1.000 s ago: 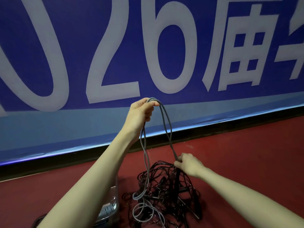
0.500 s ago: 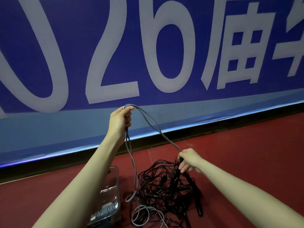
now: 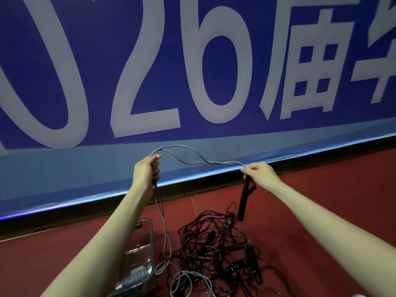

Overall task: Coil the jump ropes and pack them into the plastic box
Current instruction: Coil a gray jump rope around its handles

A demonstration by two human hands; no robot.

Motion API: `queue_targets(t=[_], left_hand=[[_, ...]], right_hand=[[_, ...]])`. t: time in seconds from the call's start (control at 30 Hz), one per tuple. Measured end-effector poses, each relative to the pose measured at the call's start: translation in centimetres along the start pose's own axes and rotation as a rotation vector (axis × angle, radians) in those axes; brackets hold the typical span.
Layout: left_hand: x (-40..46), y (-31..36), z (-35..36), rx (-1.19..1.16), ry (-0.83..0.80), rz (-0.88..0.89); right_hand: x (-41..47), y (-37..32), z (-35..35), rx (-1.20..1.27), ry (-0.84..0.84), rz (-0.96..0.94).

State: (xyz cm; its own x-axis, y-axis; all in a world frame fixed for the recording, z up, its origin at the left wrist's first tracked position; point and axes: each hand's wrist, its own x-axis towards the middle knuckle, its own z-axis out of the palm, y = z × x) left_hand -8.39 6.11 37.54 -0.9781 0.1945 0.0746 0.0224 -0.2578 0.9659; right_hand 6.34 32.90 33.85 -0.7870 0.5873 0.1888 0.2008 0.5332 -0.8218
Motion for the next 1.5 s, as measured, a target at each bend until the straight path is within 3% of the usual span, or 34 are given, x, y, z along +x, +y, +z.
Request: queue_targets(t=[0.17, 0.23, 0.37, 0.5, 0.63, 0.67, 0.73, 0.83, 0.93, 1.03, 1.17, 1.27, 1.33, 1.5], left_hand=[[0.7, -1.6, -0.9, -0.189, 0.009, -0.171], [1.3, -2.1, -1.4, -0.172, 0.041, -0.180], [1.9, -3.8, -2.6, 0.401, 0.014, 0.010], [1.9, -6.0, -4.4, 0.749, -0.221, 0.029], [1.6, -4.7, -3.6, 1.587, -0.439, 0.072], [1.1, -3.9, -2.8, 1.694, -0.459, 0.102], [0.2, -2.3, -1.0, 1.615, -0.472, 0.220], [-1.4, -0.9, 1.8, 1.159, -0.496, 0.399], [-3.9, 0.4, 5.2, 0.808, -0.576, 0.373], [-6.1, 0.8, 7.8, 0.614, -0.700, 0.313], [-7.1, 1.1, 9.1, 0.527, -0.718, 0.313], [-6.8, 1.9, 8.9, 0.542, -0.578, 0.424], [-6.9, 2.7, 8.9, 0.602, -0.507, 0.529], [-7.1, 4.0, 8.6, 0.668, -0.468, 0.661]], right_hand=[[0.5, 0.2, -2.2, 0.353, -0.214, 0.061], [0.2, 0.2, -2.9, 0.374, -0.287, 0.064], [0.5, -0.6, -3.7, 0.494, -0.302, 0.069], [0.3, -2.3, -4.3, 0.517, -0.298, 0.008], [-0.5, -4.3, -4.9, 0.486, -0.308, -0.066], [-0.6, -4.7, -5.1, 0.467, -0.313, -0.085], [-0.9, -5.4, -5.2, 0.429, -0.336, -0.119], [-1.3, -6.2, -5.3, 0.372, -0.387, -0.154], [-1.8, -6.8, -5.4, 0.333, -0.422, -0.173], [-2.3, -7.3, -5.4, 0.334, -0.448, -0.195], [-2.6, -7.4, -5.4, 0.350, -0.503, -0.208], [-2.3, -6.5, -5.3, 0.343, -0.599, -0.181], [-2.2, -5.8, -5.3, 0.195, -0.670, -0.211], [-2.2, -4.5, -4.4, 0.102, -0.672, -0.191]])
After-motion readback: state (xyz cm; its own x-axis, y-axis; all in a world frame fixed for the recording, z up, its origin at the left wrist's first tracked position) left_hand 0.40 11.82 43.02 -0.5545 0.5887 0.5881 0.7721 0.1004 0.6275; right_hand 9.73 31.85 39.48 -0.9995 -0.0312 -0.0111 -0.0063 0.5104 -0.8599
